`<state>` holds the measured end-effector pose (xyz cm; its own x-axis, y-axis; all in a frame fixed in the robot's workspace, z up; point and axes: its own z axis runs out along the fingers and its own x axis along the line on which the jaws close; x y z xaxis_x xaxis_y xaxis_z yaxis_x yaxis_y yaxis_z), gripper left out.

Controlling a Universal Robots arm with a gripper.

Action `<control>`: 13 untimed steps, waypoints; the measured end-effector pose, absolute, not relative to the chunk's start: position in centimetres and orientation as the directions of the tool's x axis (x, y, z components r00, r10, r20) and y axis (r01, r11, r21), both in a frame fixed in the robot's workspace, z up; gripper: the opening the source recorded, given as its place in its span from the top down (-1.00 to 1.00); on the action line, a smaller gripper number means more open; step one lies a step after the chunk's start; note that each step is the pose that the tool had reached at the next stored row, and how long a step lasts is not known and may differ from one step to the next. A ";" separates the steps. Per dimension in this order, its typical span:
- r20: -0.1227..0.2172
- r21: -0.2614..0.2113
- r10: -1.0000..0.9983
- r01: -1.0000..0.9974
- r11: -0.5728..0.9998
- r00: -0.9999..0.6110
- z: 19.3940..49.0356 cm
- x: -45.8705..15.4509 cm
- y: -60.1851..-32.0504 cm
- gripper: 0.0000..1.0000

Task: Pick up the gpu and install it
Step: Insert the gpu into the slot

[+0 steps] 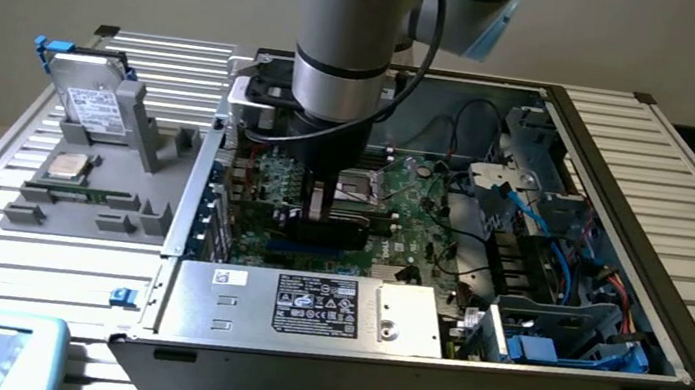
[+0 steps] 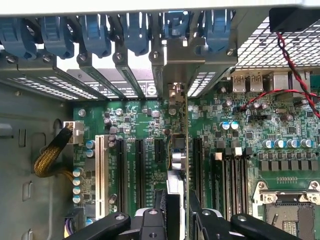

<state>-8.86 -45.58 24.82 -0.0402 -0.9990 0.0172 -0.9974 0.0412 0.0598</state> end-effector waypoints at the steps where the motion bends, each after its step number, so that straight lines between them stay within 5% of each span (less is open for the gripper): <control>1: 0.017 0.060 -0.999 -0.997 0.041 -0.040 24.8 -8.9 -45.6 0.44; 13: 0.017 0.060 -0.999 -0.997 0.041 -0.040 24.8 -8.9 -45.5 0.44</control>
